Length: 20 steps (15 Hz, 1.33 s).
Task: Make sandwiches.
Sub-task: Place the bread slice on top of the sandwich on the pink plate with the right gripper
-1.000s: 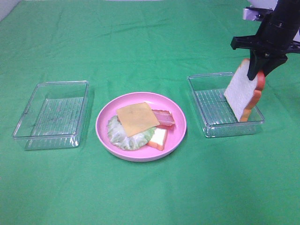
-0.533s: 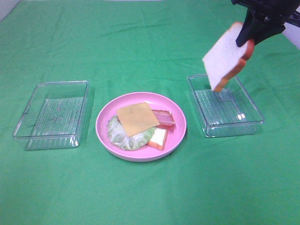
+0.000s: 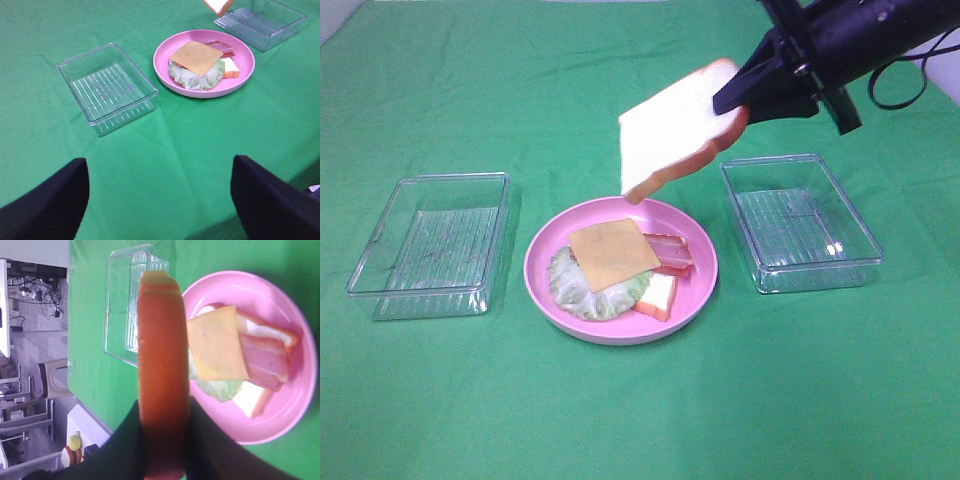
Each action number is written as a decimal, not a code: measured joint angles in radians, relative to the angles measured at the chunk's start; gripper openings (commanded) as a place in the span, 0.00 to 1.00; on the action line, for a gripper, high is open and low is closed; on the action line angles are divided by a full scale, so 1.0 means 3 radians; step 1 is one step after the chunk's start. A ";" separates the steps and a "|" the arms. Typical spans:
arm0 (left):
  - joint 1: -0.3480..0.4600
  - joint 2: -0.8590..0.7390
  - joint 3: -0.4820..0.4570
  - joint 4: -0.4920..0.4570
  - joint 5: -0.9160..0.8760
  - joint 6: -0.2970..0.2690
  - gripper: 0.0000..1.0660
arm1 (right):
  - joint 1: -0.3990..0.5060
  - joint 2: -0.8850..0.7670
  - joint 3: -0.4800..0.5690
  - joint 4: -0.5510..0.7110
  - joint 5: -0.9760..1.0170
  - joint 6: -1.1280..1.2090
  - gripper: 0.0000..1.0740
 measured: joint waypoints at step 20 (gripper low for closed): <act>0.0000 0.0000 0.0000 0.0000 0.0000 0.0000 0.70 | 0.0793 0.0697 0.0287 0.0250 -0.0863 -0.0053 0.15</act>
